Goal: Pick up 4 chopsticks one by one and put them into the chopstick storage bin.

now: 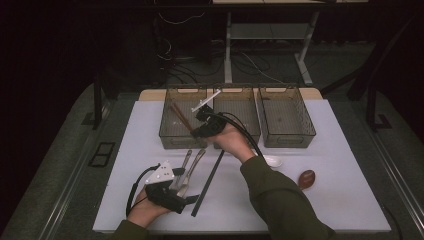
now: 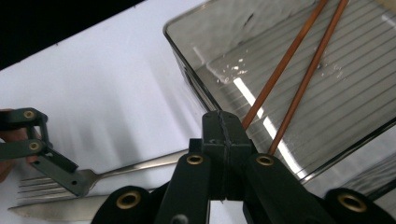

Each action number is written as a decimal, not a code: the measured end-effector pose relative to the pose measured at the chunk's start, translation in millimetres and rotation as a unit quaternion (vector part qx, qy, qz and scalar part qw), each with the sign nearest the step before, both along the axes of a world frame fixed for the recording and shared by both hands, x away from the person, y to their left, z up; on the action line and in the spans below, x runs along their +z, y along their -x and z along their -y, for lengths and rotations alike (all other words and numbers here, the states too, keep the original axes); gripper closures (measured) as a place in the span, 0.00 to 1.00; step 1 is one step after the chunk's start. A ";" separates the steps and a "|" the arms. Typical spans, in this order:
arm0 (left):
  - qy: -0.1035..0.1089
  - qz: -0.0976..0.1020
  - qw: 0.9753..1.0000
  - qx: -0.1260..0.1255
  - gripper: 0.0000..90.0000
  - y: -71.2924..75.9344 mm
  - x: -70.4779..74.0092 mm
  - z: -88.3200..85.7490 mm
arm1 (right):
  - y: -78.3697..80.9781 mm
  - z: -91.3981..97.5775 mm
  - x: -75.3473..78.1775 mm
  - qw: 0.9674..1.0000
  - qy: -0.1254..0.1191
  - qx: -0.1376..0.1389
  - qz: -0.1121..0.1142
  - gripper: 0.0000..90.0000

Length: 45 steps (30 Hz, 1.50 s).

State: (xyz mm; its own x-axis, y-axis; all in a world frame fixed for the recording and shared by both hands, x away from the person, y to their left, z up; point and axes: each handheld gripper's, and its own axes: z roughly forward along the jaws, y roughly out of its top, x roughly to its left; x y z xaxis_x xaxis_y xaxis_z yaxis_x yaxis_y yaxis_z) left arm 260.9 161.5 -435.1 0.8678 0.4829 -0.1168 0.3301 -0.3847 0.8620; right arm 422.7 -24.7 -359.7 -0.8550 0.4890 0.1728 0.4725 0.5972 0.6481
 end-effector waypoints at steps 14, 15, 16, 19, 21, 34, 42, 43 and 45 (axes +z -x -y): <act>-0.003 0.001 1.000 -0.001 0.00 -0.4 -0.1 -0.3 | -1.3 0.9 -1.0 1.000 -0.003 -0.007 -0.008 0.99; -0.004 0.001 1.000 -0.001 0.00 -0.3 0.1 -0.5 | -0.8 -1.1 -2.7 1.000 0.001 -0.005 -0.005 0.99; -0.005 0.002 1.000 -0.001 0.00 -0.1 0.4 -0.7 | -1.1 -2.0 -4.4 1.000 0.009 -0.008 -0.002 0.99; -0.003 0.002 1.000 -0.001 0.00 0.4 0.7 -1.0 | -4.6 1.2 -5.7 0.999 0.015 -0.031 0.002 0.99; -0.004 0.002 1.000 0.000 0.00 0.1 0.6 -1.5 | -6.1 4.7 -4.6 0.999 0.013 -0.034 0.002 0.99; -0.004 0.001 1.000 0.002 0.00 -0.4 0.0 -1.3 | -0.5 25.7 1.0 0.999 -0.016 -0.036 0.008 0.76; -0.009 0.001 1.000 0.001 0.00 -0.3 0.0 -1.0 | 15.5 69.0 4.3 0.997 -0.055 -0.040 0.032 0.46; -0.008 0.000 1.000 0.001 0.00 -0.3 -0.3 -0.9 | 18.1 74.0 5.1 0.997 -0.058 -0.042 0.037 0.44; -0.008 0.000 1.000 0.003 0.00 -0.1 -0.5 -0.6 | 22.1 83.9 6.2 0.996 -0.067 -0.042 0.042 0.42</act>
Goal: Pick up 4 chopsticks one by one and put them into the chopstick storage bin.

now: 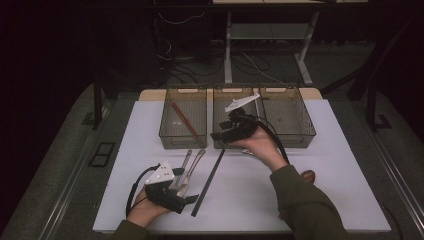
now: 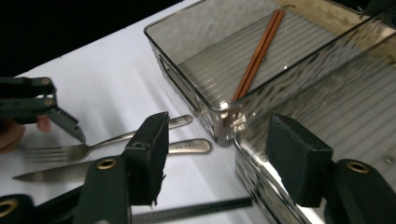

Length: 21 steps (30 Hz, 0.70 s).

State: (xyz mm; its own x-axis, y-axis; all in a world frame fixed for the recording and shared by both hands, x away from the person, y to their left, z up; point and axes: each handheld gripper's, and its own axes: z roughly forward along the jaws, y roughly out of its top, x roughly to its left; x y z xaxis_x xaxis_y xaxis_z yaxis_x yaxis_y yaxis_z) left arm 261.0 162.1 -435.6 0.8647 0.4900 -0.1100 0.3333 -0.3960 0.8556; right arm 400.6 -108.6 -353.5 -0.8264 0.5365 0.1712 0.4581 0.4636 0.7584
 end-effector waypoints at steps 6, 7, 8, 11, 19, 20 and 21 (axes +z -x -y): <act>0.000 -0.002 1.000 0.004 0.00 0.0 -0.3 -0.7 | 13.8 23.6 -0.7 1.000 -0.013 -0.007 0.012 0.32; -0.001 -0.002 1.000 0.004 0.00 0.0 -0.2 -1.0 | 16.0 27.2 -1.5 1.000 -0.012 -0.008 0.015 0.31; -0.001 -0.002 1.000 0.004 0.00 0.0 -0.2 -1.0 | 16.0 27.2 -1.5 1.000 -0.012 -0.008 0.015 0.31; -0.003 -0.001 1.000 0.005 0.00 0.0 -0.3 -1.3 | 26.1 42.5 -4.9 1.000 -0.024 -0.007 0.010 0.29; -0.003 -0.003 1.000 0.008 0.00 0.1 -0.7 -0.7 | 52.6 77.7 -17.8 0.998 -0.046 -0.024 0.022 0.24; -0.004 -0.004 1.000 0.008 0.00 0.2 -0.9 -0.5 | 56.0 82.1 -20.5 0.998 -0.048 -0.027 0.023 0.23; -0.004 -0.004 1.000 0.008 0.00 0.2 -0.9 -0.5 | 59.1 86.4 -23.2 0.998 -0.048 -0.032 0.025 0.21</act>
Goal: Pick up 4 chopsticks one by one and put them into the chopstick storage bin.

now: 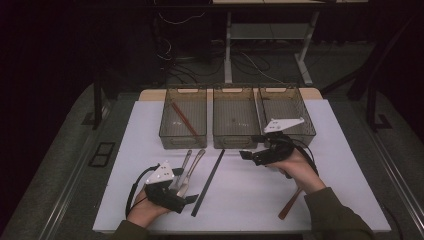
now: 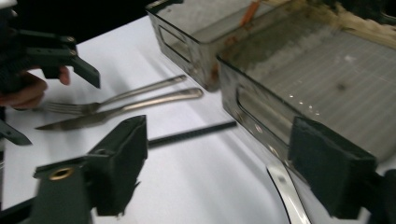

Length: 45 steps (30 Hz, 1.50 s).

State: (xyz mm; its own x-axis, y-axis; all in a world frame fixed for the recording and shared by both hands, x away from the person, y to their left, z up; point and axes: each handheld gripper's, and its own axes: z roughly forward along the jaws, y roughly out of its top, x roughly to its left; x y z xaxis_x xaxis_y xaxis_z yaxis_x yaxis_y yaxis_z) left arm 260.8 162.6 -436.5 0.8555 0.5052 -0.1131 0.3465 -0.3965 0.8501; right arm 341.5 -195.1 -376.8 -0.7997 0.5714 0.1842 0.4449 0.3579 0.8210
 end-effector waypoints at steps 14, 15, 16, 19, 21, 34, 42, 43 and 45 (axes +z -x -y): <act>-0.008 -0.002 1.000 0.008 0.00 1.2 0.7 1.1 | 46.9 50.4 -26.3 0.996 0.006 -0.074 0.047 0.19; -0.008 -0.002 1.000 0.008 0.00 1.2 0.7 1.1 | 50.2 55.0 -28.9 0.996 0.004 -0.076 0.046 0.19; -0.008 -0.002 1.000 0.009 0.00 1.2 0.7 1.1 | 53.1 59.2 -31.6 0.996 0.001 -0.079 0.047 0.19; -0.009 -0.002 1.000 0.010 0.00 1.1 0.8 0.9 | 62.3 71.5 -39.2 0.996 0.000 -0.082 0.044 0.19; -0.008 -0.003 1.000 0.010 0.00 1.0 0.9 0.7 | 66.5 76.2 -42.4 0.995 0.006 -0.086 0.042 0.19; -0.008 -0.005 1.000 0.017 0.01 1.3 3.8 1.1 | 87.8 105.6 -61.6 0.994 0.001 -0.101 0.034 0.19; -0.016 -0.006 1.000 0.026 0.18 2.9 10.3 9.2 | 88.8 110.9 -62.9 0.994 -0.013 -0.110 0.025 0.19; -0.019 -0.006 0.999 0.024 0.22 4.0 11.6 11.2 | 88.9 110.1 -63.2 0.994 -0.009 -0.108 0.026 0.19; -0.023 -0.011 0.999 0.022 0.36 5.0 12.6 14.1 | 88.8 109.0 -63.0 0.994 -0.008 -0.104 0.026 0.19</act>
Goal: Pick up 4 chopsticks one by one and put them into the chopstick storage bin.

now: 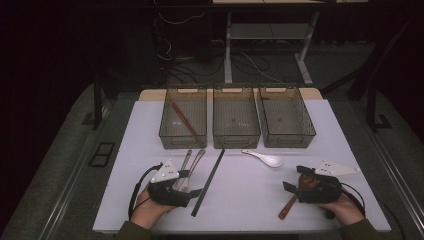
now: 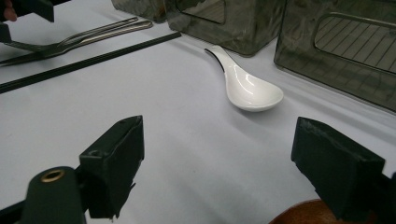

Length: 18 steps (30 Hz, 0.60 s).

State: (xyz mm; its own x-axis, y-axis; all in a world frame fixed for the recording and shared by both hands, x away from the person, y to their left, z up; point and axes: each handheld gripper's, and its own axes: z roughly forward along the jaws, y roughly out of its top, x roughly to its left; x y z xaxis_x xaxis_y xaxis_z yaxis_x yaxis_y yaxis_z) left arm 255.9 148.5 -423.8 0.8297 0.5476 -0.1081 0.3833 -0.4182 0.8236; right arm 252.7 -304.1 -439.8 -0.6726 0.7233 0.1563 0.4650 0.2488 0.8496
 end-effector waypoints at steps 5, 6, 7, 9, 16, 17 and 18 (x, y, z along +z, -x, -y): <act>0.002 -0.024 1.000 0.000 0.52 -3.4 0.5 11.8 | -0.3 0.3 -0.5 1.000 0.001 0.001 0.002 0.19; 0.001 -0.026 1.000 -0.002 0.55 -4.2 0.4 13.9 | -0.5 0.3 -0.4 1.000 0.000 0.000 0.001 0.19; 0.000 -0.028 1.000 -0.002 0.57 -5.3 -0.1 16.8 | -0.5 0.2 -0.4 1.000 0.001 -0.001 0.001 0.19; -0.009 -0.034 0.999 0.000 0.58 -9.1 -1.7 23.6 | 0.1 -0.3 -0.6 1.000 0.003 0.002 0.000 0.19; -0.027 -0.044 0.998 0.023 0.65 -25.1 -3.2 40.6 | -0.2 -0.8 -0.8 1.000 0.005 0.000 0.000 0.19; -0.030 -0.043 0.998 0.027 0.65 -28.3 -3.4 43.2 | -0.2 -0.9 -0.7 1.000 0.005 0.000 0.000 0.19; -0.036 -0.044 0.998 0.029 0.66 -31.9 -3.6 45.5 | -0.3 -1.0 -0.7 1.000 0.005 -0.001 0.001 0.19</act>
